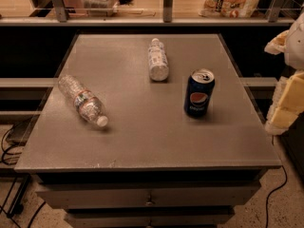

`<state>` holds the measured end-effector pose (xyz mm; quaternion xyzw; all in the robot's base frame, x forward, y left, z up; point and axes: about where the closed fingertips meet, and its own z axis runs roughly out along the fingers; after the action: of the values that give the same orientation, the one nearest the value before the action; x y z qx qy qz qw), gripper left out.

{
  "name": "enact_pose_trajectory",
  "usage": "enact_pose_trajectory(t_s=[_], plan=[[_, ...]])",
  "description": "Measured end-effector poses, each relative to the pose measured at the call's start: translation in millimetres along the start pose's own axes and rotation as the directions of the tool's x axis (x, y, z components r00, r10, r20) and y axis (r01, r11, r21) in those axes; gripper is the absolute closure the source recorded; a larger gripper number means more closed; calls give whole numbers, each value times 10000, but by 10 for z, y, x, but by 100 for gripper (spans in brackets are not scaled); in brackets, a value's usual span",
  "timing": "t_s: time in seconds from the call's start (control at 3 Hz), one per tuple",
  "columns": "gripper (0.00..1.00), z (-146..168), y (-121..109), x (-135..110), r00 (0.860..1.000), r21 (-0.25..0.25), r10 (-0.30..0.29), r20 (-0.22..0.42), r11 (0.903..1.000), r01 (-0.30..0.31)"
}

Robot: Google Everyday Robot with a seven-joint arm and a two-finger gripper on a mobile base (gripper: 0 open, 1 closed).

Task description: Knock pepsi can over

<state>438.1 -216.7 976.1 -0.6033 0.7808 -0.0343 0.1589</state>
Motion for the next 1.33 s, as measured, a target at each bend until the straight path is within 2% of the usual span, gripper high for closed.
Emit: enact_pose_trajectory(t_s=[0.33, 0.67, 1.0, 1.33], plan=[[0, 0, 0, 0, 10000, 2, 0, 1, 10000, 0], [0, 73, -65, -128, 9982, -239, -87, 587, 9997, 102], [0, 253, -117, -388, 9813, -510, -384, 1887, 9975, 489], [0, 461, -163, -654, 9537, -541, -566, 2955, 9957, 758]])
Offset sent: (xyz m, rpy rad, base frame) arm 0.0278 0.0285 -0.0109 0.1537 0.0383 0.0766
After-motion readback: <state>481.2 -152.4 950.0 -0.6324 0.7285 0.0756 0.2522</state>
